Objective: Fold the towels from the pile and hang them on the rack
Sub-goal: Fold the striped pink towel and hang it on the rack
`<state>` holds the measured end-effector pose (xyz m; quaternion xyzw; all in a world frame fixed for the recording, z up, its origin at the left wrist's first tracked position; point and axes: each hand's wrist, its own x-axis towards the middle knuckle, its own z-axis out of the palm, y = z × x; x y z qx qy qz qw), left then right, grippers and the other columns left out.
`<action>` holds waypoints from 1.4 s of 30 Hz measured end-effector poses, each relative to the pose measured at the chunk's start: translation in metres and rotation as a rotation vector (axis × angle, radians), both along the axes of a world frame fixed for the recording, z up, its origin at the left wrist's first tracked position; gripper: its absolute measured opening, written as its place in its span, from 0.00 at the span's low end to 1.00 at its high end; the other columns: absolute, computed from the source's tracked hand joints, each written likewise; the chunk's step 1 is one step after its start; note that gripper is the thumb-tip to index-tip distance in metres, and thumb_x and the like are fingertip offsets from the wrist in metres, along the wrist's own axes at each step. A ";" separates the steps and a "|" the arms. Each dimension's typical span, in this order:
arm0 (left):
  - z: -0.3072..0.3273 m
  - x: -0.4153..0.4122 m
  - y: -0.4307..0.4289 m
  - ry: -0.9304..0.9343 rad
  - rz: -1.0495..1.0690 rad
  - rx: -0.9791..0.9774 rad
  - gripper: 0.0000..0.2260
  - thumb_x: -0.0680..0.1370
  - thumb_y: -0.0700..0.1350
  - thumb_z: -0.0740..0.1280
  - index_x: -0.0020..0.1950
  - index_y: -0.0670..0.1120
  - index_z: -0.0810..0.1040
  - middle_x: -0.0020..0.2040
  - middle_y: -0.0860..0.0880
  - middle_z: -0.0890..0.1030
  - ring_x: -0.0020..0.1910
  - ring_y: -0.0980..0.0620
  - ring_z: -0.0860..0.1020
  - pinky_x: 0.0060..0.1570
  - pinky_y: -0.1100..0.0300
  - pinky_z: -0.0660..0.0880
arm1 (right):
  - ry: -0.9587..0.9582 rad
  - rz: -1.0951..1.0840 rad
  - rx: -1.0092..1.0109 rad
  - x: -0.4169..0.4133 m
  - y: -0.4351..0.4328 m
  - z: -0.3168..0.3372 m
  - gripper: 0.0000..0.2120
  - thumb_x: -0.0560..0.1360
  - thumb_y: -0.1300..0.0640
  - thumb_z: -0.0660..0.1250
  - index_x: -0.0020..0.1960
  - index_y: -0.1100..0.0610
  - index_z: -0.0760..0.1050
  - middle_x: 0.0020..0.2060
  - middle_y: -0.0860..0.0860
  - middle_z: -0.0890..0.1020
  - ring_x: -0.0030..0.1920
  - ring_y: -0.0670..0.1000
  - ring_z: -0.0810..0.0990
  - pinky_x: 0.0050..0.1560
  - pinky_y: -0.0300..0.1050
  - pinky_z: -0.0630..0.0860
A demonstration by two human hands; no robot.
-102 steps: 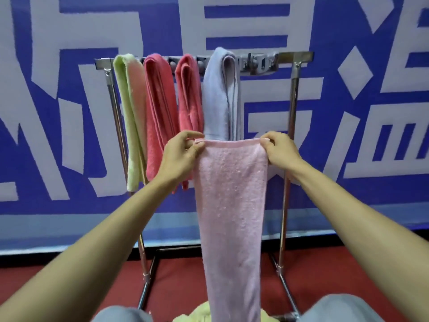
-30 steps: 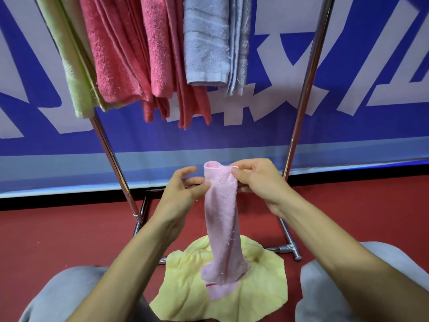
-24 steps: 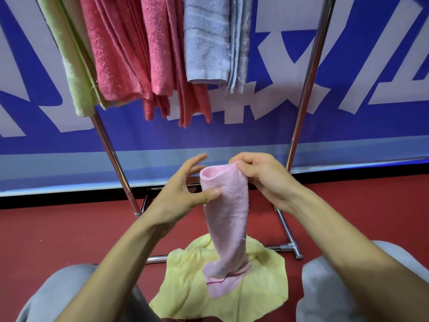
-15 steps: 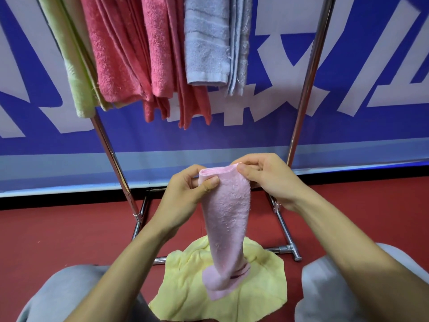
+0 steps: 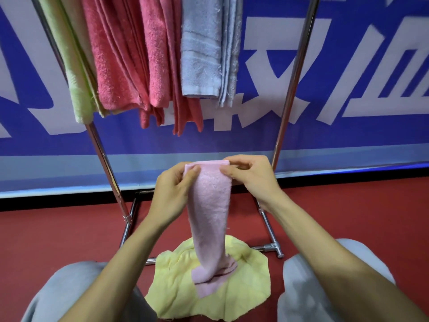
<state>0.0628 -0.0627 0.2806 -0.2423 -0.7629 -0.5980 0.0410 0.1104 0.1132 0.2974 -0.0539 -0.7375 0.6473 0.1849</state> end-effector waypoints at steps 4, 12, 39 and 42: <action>0.026 0.000 -0.002 0.041 -0.028 0.017 0.12 0.77 0.55 0.61 0.47 0.51 0.82 0.44 0.47 0.84 0.42 0.52 0.78 0.47 0.45 0.76 | 0.071 -0.073 0.060 -0.004 -0.008 0.027 0.06 0.69 0.63 0.74 0.45 0.57 0.83 0.36 0.50 0.83 0.36 0.44 0.79 0.39 0.38 0.77; 0.129 -0.009 -0.001 0.228 -0.091 0.114 0.07 0.79 0.46 0.64 0.46 0.51 0.82 0.36 0.61 0.80 0.37 0.63 0.73 0.40 0.58 0.72 | 0.275 -0.122 0.084 -0.007 -0.010 0.130 0.06 0.71 0.61 0.74 0.48 0.60 0.83 0.38 0.53 0.84 0.38 0.47 0.80 0.36 0.42 0.79; 0.336 0.035 -0.008 0.655 0.064 0.150 0.09 0.81 0.43 0.61 0.45 0.49 0.79 0.39 0.58 0.78 0.35 0.68 0.75 0.37 0.74 0.69 | 0.718 -0.329 0.346 0.034 -0.032 0.316 0.11 0.72 0.55 0.73 0.52 0.58 0.82 0.43 0.47 0.83 0.45 0.45 0.82 0.51 0.46 0.81; 0.333 0.037 -0.002 0.519 0.089 0.206 0.11 0.81 0.48 0.60 0.43 0.49 0.79 0.42 0.54 0.80 0.41 0.58 0.78 0.44 0.62 0.74 | 0.687 -0.283 0.366 0.038 -0.034 0.319 0.11 0.72 0.55 0.73 0.53 0.57 0.81 0.43 0.47 0.82 0.45 0.44 0.81 0.51 0.45 0.81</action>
